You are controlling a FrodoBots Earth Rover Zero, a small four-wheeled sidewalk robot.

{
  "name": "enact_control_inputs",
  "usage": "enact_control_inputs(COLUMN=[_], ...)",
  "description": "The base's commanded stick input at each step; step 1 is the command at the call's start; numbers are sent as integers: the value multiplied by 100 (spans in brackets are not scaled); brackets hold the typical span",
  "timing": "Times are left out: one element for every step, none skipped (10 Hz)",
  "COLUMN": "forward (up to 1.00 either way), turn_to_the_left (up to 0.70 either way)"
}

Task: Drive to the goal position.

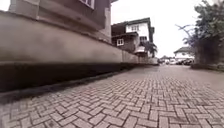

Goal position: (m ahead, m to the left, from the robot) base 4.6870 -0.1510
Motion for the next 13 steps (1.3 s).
enact_control_inputs(forward=[69,69,69,69,69,69,69,69,69,69,69,69,69], turn_to_the_left=[3,3,3,3,3,1,-15,-35,-35,-35,-35,-35,-35])
